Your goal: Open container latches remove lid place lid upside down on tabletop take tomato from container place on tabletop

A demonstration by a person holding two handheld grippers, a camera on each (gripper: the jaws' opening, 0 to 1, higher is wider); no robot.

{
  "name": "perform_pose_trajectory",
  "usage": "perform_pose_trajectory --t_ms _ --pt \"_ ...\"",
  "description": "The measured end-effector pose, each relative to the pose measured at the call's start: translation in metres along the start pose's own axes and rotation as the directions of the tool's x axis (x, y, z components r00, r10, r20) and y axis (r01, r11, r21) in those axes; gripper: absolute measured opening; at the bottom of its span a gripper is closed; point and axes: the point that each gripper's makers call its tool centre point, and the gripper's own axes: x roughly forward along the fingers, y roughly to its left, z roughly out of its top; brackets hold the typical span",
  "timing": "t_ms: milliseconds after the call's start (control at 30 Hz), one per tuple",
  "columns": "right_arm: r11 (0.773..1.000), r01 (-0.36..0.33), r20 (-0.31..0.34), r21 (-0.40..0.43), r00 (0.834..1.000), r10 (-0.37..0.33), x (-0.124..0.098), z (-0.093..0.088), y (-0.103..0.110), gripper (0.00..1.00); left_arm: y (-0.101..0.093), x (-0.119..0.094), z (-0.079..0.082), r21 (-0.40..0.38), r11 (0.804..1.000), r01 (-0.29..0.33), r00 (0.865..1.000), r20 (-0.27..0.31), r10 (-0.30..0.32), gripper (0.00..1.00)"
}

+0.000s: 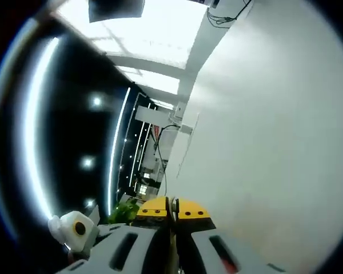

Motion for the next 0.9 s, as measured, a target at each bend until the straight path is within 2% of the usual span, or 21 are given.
perform_pose_trajectory --t_ms 567,900 --pt "1.000 0.002 -0.024 -0.019 1.000 -0.002 -0.003 0.002 -0.006 0.02 0.004 0.003 0.001 -0.002 1.000 0.001 1.000 0.003 -0.001 0.63" --pt "0.999 -0.026 -0.029 -0.024 0.999 0.025 -0.008 0.021 0.001 0.04 0.004 0.003 0.002 -0.002 1.000 0.001 1.000 0.006 -0.001 0.63"
